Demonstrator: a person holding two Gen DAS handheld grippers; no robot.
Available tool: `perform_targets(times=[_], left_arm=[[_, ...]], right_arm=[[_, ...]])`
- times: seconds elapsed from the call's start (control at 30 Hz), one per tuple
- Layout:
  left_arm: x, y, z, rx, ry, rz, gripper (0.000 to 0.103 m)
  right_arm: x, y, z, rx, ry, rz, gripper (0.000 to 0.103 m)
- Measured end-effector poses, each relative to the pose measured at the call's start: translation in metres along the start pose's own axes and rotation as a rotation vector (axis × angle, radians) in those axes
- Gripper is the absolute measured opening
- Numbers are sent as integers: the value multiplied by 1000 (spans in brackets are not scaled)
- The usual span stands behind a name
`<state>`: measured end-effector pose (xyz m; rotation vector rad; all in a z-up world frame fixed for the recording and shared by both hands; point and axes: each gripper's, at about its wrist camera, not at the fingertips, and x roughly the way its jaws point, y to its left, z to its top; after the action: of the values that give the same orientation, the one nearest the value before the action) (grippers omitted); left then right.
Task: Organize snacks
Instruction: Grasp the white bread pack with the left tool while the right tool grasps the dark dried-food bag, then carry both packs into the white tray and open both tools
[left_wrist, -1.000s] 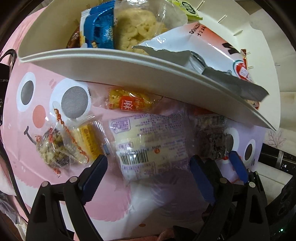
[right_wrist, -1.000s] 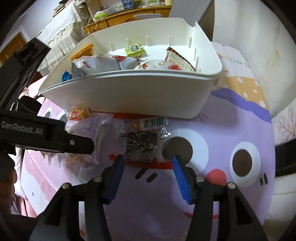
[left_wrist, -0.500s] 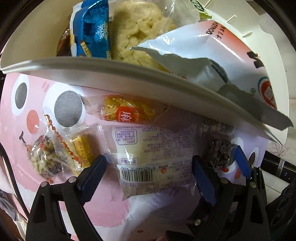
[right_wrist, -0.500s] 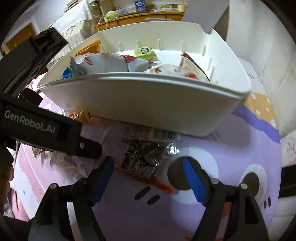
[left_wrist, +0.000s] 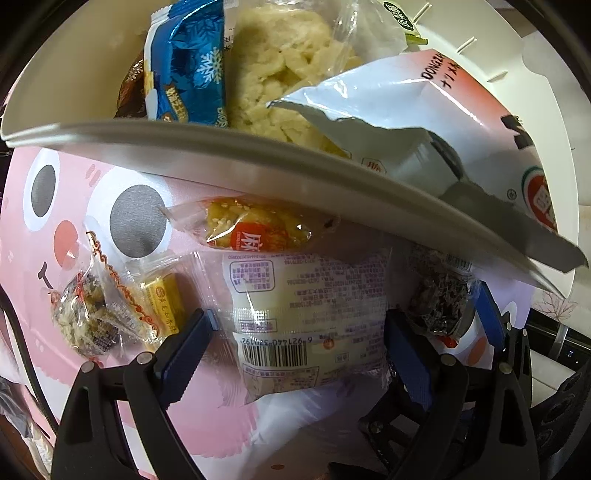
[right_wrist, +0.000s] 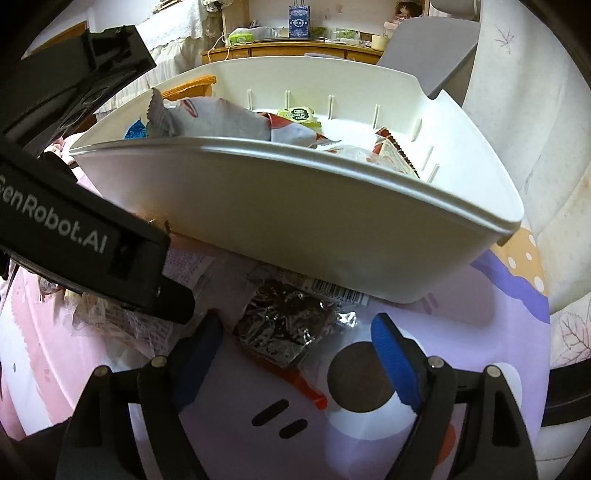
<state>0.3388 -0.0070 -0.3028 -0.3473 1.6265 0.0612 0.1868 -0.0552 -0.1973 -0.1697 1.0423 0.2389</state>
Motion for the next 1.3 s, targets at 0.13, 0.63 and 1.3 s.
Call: perform_targets(times=[0.13,0.63,1.3], left_arm=[[0,-4,-8,8,-9,14,81],[-19,-4,-31,43,-10,9,55],[-85,39,-73,47,-81,2,55]], right_arm=[[-1,-3,-3,-7,-11,10,81],[-20,-6,-10,-12,-8,57,46],[-54,-29,-21,198,-10,104,51]])
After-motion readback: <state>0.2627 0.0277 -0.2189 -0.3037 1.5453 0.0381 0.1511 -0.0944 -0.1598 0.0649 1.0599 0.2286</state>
